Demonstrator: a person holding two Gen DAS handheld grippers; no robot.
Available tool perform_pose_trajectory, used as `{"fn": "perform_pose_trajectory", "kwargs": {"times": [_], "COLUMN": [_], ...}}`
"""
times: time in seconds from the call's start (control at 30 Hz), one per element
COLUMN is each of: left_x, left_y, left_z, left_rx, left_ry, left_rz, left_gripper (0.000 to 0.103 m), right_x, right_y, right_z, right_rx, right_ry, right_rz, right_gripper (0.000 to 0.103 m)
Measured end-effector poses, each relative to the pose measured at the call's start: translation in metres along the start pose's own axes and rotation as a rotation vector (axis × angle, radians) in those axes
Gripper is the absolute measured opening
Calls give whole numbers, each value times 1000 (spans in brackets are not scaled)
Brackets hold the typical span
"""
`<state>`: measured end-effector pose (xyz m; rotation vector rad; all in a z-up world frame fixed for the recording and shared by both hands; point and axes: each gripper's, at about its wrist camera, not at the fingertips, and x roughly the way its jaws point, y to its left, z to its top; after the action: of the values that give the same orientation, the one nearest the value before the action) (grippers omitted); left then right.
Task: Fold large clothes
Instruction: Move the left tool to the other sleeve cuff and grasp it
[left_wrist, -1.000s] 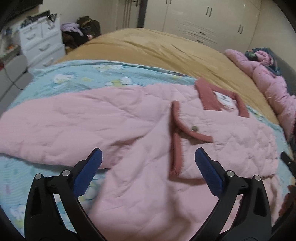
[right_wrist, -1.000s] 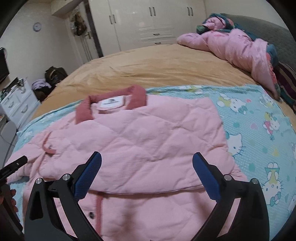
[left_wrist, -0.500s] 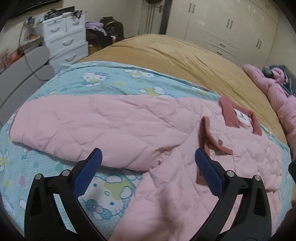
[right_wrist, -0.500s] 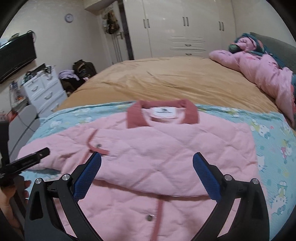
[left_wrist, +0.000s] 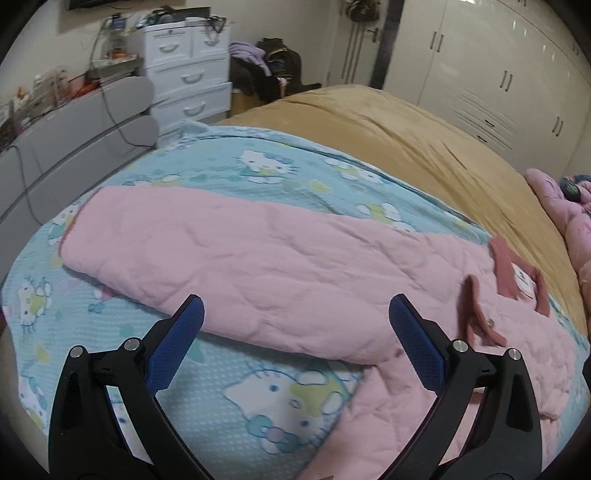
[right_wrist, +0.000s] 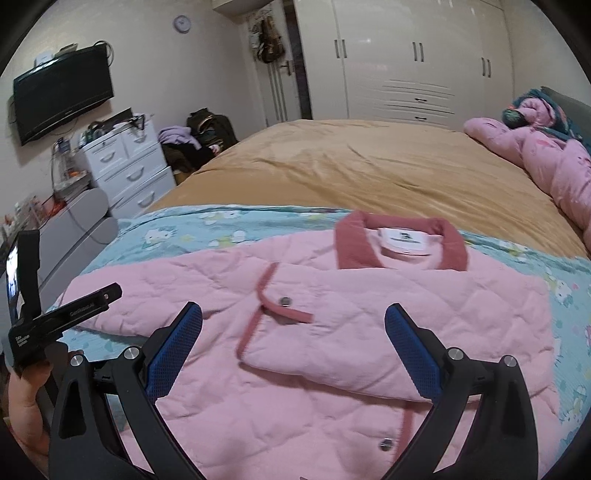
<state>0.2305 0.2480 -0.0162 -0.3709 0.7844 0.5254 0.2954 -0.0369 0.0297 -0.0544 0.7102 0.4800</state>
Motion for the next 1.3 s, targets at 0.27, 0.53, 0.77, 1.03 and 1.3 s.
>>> {"fn": "perform_pose_trajectory", "kwargs": {"times": [0.27,0.53,0.77,1.03,1.3], "left_x": [7,21,42,77,95], "left_y": [33,84,111,146,168], "left_z": [5,6,2,-9,-6], "left_rx": [-71,-187,-269,-445,-567], "left_ry": [14,48,89,120,28], "left_rz": [33,83,94,61,55], "left_gripper": [94,94,94,94,94], "right_x": [16,37,56,66,67], "right_y": [46,87,117,118,87], "right_z": [1,-5,-13,-21,-31], "right_rx": [-100,-171,-224,-202,-144], "right_ry": [23,67,112,133,162], "right_rz": [54,107,137,146,120], "right_gripper": [99,99,99,99,99]}}
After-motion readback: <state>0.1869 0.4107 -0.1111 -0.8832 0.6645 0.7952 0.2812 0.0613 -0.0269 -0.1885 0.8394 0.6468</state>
